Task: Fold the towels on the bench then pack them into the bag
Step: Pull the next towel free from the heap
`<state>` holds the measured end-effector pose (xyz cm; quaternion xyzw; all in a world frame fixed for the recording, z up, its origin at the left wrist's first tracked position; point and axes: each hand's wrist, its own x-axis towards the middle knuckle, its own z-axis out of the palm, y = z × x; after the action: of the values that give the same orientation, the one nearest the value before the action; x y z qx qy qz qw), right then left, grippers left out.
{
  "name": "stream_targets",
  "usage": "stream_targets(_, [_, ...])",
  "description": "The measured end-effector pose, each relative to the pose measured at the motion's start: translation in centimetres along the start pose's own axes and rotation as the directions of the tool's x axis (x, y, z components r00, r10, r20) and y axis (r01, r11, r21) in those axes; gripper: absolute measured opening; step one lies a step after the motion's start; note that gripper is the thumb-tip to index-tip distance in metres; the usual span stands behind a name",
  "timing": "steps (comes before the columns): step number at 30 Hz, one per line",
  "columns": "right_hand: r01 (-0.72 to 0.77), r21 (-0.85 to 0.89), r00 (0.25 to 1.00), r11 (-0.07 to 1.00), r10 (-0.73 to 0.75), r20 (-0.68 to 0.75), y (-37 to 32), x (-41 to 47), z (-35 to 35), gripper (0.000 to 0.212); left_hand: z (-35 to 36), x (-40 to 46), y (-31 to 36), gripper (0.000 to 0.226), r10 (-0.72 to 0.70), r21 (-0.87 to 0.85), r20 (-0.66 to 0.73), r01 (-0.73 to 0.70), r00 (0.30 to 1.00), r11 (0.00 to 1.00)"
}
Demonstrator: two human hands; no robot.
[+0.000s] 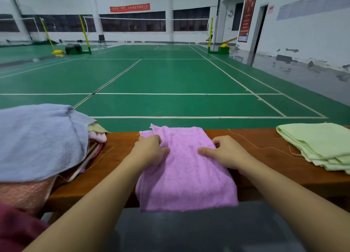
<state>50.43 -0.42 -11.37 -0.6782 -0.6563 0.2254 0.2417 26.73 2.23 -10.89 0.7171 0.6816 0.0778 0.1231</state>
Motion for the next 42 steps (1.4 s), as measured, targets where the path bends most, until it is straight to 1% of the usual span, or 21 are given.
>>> stream_targets(4, [0.022, 0.243, 0.998, 0.970, -0.007, -0.062, 0.1, -0.6, -0.1, 0.042, -1.3, -0.2, -0.4, 0.037, -0.015, -0.064, 0.032, 0.017, 0.999, 0.998])
stream_targets(6, [0.036, 0.347, 0.998, 0.937, -0.019, -0.053, 0.2, -0.9, 0.1, 0.038, -1.5, -0.4, -0.3, 0.031, 0.000, -0.161, 0.028, 0.004, 1.000, 0.987])
stream_targets(8, [0.077, 0.395, 0.996, 0.916, -0.050, -0.080, 0.3, -0.9, 0.4, 0.032, -1.4, -0.9, -0.1, 0.023, 0.024, -0.299, 0.011, -0.019, 1.000, 0.954])
stream_targets(10, [0.125, 0.392, 0.984, 0.911, -0.062, -0.170, 0.7, -0.6, 0.7, 0.030, -0.9, -0.8, -0.2, 0.020, -0.020, -0.509, -0.033, 0.000, 0.999, 0.861])
stream_targets(12, [0.144, 0.457, 0.970, 0.878, -0.033, -0.240, 1.0, -0.4, 0.7, 0.027, -0.5, -0.4, -0.6, 0.037, -0.132, -0.708, -0.086, 0.033, 0.988, 0.705])
stream_targets(14, [0.160, 0.568, 0.966, 0.807, -0.011, -0.257, 0.8, -0.4, 0.7, 0.024, -0.5, -0.1, -0.9, 0.040, -0.229, -0.788, -0.155, 0.020, 0.961, 0.615])
stream_targets(17, [0.199, 0.644, 0.961, 0.739, -0.018, -0.275, 0.1, -0.5, 0.6, 0.018, -0.9, -0.1, -0.9, 0.035, -0.244, -0.752, -0.282, -0.055, 0.928, 0.657])
stream_targets(19, [0.234, 0.664, 0.951, 0.711, -0.024, -0.309, -0.3, -0.5, 0.6, 0.037, -1.4, -0.5, -0.5, 0.031, -0.226, -0.703, -0.395, -0.134, 0.891, 0.699])
stream_targets(20, [0.248, 0.675, 0.944, 0.694, -0.018, -0.329, -0.5, -0.4, 0.6, 0.042, -1.8, -0.9, -0.2, 0.030, -0.202, -0.706, -0.437, -0.196, 0.876, 0.680])
stream_targets(22, [0.278, 0.701, 0.932, 0.657, -0.009, -0.362, -0.9, -0.4, 0.2, 0.035, -2.6, -1.4, 0.3, 0.029, -0.149, -0.758, -0.488, -0.333, 0.860, 0.560])
stream_targets(24, [0.322, 0.687, 0.913, 0.651, -0.021, -0.408, -1.5, -0.8, -0.3, 0.028, -3.2, -1.7, 0.5, 0.031, -0.085, -0.793, -0.504, -0.421, 0.860, 0.440])
stream_targets(25, [0.348, 0.667, 0.900, 0.658, -0.035, -0.435, -1.7, -0.9, -0.6, 0.026, -3.5, -1.8, 0.5, 0.034, -0.051, -0.795, -0.510, -0.448, 0.859, 0.409])
stream_targets(26, [0.376, 0.648, 0.887, 0.663, -0.056, -0.458, -1.9, -1.0, -0.8, 0.024, -3.7, -2.0, 0.5, 0.040, -0.005, -0.784, -0.524, -0.480, 0.852, 0.394])
stream_targets(28, [0.426, 0.607, 0.866, 0.671, -0.108, -0.488, -2.1, -1.0, -1.2, 0.026, -4.2, -2.3, 0.3, 0.055, 0.096, -0.736, -0.548, -0.534, 0.831, 0.416])
stream_targets(31, [0.456, 0.566, 0.856, 0.687, -0.163, -0.491, -2.1, -0.9, -1.6, 0.044, -4.7, -2.0, -0.2, 0.075, 0.224, -0.741, -0.519, -0.565, 0.825, 0.363])
stream_targets(32, [0.464, 0.563, 0.854, 0.684, -0.179, -0.488, -2.2, -1.0, -1.7, 0.048, -4.8, -1.9, -0.3, 0.080, 0.248, -0.732, -0.521, -0.577, 0.816, 0.361])
stream_targets(34, [0.456, 0.552, 0.861, 0.698, -0.188, -0.473, -2.2, -1.0, -1.8, 0.050, -4.7, -1.4, -0.6, 0.086, 0.270, -0.680, -0.530, -0.593, 0.804, 0.431])
stream_targets(36, [0.398, 0.525, 0.885, 0.752, -0.164, -0.435, -2.0, -0.8, -1.5, 0.050, -4.2, -1.0, -0.7, 0.087, 0.256, -0.670, -0.485, -0.543, 0.836, 0.506])
stream_targets(38, [0.297, 0.481, 0.920, 0.825, -0.113, -0.374, -1.4, -0.5, -0.6, 0.053, -2.7, -0.6, -0.9, 0.086, 0.227, -0.671, -0.385, -0.440, 0.895, 0.597])
stream_targets(40, [0.158, 0.425, 0.960, 0.891, -0.039, -0.276, -0.4, -0.2, 0.5, 0.059, -0.6, 0.2, -1.5, 0.085, 0.202, -0.661, -0.237, -0.311, 0.950, 0.683])
stream_targets(42, [0.029, 0.309, 0.986, 0.951, 0.023, -0.165, 0.4, -0.1, 1.1, 0.069, 0.8, 0.6, -2.1, 0.083, 0.150, -0.624, -0.113, -0.187, 0.982, 0.758])
